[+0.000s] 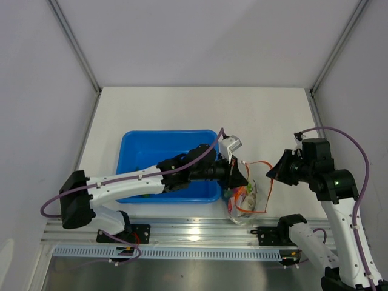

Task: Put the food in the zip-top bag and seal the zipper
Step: Adjust the zipper food storage bag at the center of the board.

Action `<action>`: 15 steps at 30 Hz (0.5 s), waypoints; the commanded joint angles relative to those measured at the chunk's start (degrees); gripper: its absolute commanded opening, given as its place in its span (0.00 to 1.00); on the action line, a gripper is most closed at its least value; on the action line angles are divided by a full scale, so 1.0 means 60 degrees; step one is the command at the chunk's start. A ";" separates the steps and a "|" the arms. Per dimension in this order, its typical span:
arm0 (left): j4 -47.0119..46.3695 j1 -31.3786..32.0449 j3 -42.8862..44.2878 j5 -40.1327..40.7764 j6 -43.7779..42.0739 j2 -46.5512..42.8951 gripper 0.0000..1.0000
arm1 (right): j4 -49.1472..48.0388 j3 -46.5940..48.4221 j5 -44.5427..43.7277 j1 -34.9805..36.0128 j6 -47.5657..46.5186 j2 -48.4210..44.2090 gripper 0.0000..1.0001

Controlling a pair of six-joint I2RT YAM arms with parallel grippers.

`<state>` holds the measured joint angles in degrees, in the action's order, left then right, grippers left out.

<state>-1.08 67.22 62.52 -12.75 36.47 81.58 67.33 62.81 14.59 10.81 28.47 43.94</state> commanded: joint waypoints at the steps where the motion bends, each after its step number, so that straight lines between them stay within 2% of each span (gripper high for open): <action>1: 0.1190 0.0236 0.0551 0.1026 -0.1038 -0.0676 0.01 | -0.0513 0.0065 0.0249 0.0044 0.0074 0.0030 0.00; 3: 0.1337 0.0135 0.0726 0.1012 -0.1156 -0.0546 0.01 | -0.0616 0.0035 0.0249 0.0044 0.0089 0.0059 0.00; 5: 0.1702 -0.0304 0.0931 0.0385 -0.0996 -0.0341 0.01 | -0.0689 0.0006 0.0307 0.0044 0.0060 0.0176 0.00; 7: 0.1748 -0.0058 0.0918 0.1050 -0.1272 -0.0617 0.01 | -0.0675 0.0137 0.0395 0.0044 0.0016 0.0307 0.00; 10: 0.1777 -0.0217 0.0816 0.1115 -0.1157 -0.0808 0.03 | -0.0762 0.0255 0.0308 0.0059 0.0045 0.0279 0.00; 12: 0.1704 -0.0217 0.0524 0.1436 -0.1127 -0.1027 0.16 | -0.0807 0.0284 0.0425 0.0044 0.0045 0.0308 0.00; 13: 0.1486 -0.0217 0.0392 0.1553 -0.1098 -0.1377 0.39 | -0.0807 0.0284 0.0439 0.0044 0.0031 0.0337 0.00; 15: 0.1134 -0.0203 -0.0193 0.1904 -0.1156 -0.1890 0.53 | -0.0821 0.0284 0.0410 0.0044 0.0001 0.0381 0.00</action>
<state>8.29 66.30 63.94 -5.21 30.30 76.51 64.42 62.70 16.29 10.83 28.64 46.13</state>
